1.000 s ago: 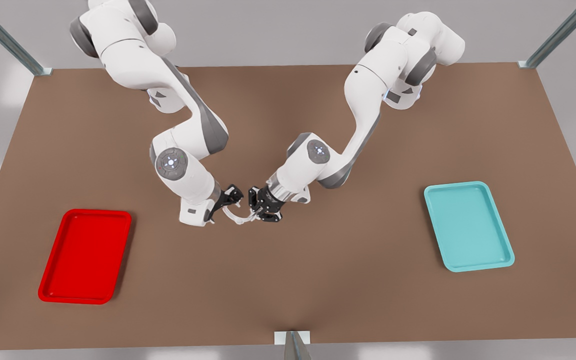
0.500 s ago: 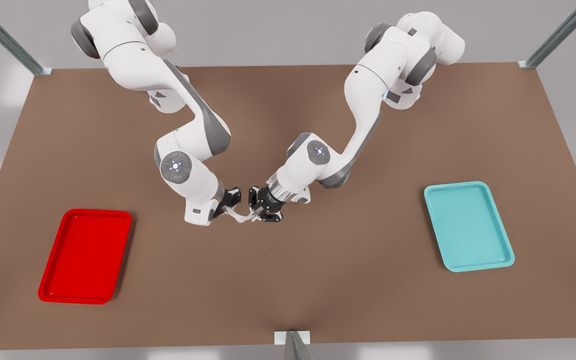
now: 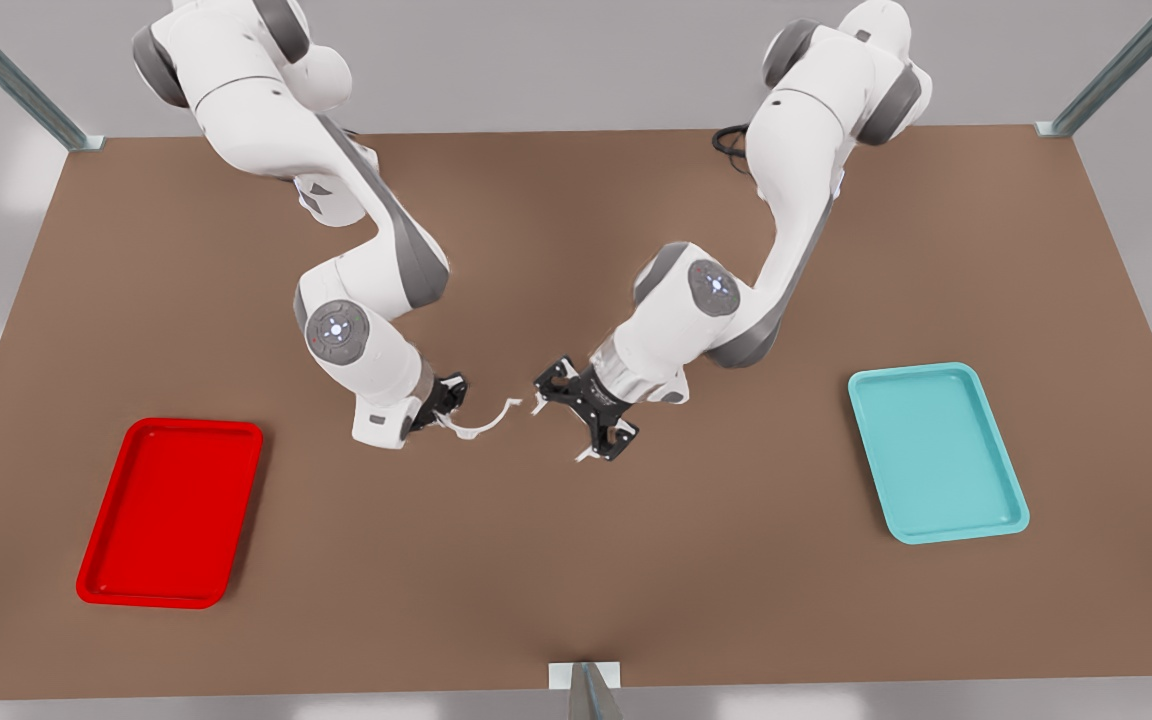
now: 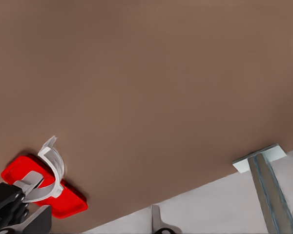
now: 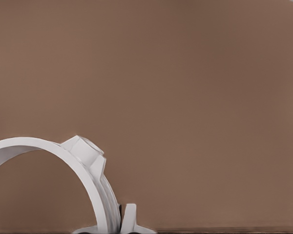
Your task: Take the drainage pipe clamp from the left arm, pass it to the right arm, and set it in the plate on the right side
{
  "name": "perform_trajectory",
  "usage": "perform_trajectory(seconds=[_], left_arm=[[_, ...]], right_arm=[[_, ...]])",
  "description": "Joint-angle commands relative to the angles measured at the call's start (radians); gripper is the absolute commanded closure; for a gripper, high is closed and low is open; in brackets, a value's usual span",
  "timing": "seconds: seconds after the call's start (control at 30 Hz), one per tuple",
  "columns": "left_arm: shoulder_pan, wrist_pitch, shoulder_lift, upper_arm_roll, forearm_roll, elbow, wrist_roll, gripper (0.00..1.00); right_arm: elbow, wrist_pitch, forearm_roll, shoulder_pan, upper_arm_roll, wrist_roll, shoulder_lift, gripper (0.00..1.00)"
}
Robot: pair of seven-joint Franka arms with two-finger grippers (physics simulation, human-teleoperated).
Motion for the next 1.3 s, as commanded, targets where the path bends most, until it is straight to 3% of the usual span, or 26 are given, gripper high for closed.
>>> perform_trajectory(seconds=[0.0,0.1,0.2,0.27,0.33,0.43,0.57,0.67,0.8,1.0,1.13,1.17,1.2,1.27], left_arm=[[0.085,-0.411,-0.018,-0.001,-0.006,0.0,0.599,0.0],[0.211,-0.613,-0.048,0.016,0.07,0.0,1.375,0.0],[0.339,-0.656,-0.068,0.02,0.181,0.0,1.997,0.0],[0.485,-0.73,-0.159,0.025,0.196,-0.003,2.463,0.0],[0.51,-0.738,-0.366,0.04,0.257,-0.174,2.644,0.0],[0.519,-0.742,-0.531,0.071,0.259,-0.242,2.771,0.0],[0.494,-0.742,-0.587,0.073,0.371,-0.326,2.862,0.0],[0.502,-0.742,-0.553,0.071,0.371,-0.316,2.848,0.0],[0.47,-0.742,-0.516,0.065,0.373,-0.3,2.765,0.0],[0.473,-0.736,-0.488,0.065,0.376,-0.297,2.777,0.0],[0.476,-0.733,-0.479,0.066,0.369,-0.293,2.777,0.0],[0.476,-0.733,-0.479,0.066,0.369,-0.293,2.774,0.0],[0.478,-0.733,-0.479,0.068,0.369,-0.293,2.776,0.0],[0.478,-0.733,-0.479,0.068,0.371,-0.293,2.779,0.0]], right_arm=[[-0.047,0.0,-0.005,-0.029,0.0,0.001,-0.041,0.79],[-0.122,0.003,-0.01,-0.104,0.0,-0.001,-0.101,0.79],[-0.122,0.004,-0.034,-0.185,-0.001,-0.001,-0.101,0.79],[-0.122,0.007,-0.059,-0.255,0.0,-0.062,-0.096,0.79],[-0.122,0.026,-0.059,-0.317,-0.001,-0.175,-0.078,0.79],[-0.121,0.018,-0.059,-0.426,-0.003,-0.326,-0.07,0.79],[-0.025,0.021,-0.066,-0.567,-0.014,-0.533,0.0,0.79],[0.082,0.015,-0.065,-0.653,-0.015,-0.685,0.106,0.79],[0.145,-0.009,-0.063,-0.667,-0.078,-0.712,0.209,0.79],[0.143,-0.002,-0.066,-0.679,-0.08,-0.708,0.272,0.79],[0.249,-0.005,-0.083,-0.676,-0.078,-0.702,0.381,0.79],[0.249,-0.005,-0.082,-0.674,-0.078,-0.699,0.381,0.73],[0.249,-0.003,-0.082,-0.674,-0.078,-0.694,0.381,0.0],[0.249,-0.005,-0.088,-0.674,-0.078,-0.696,0.381,0.0]])
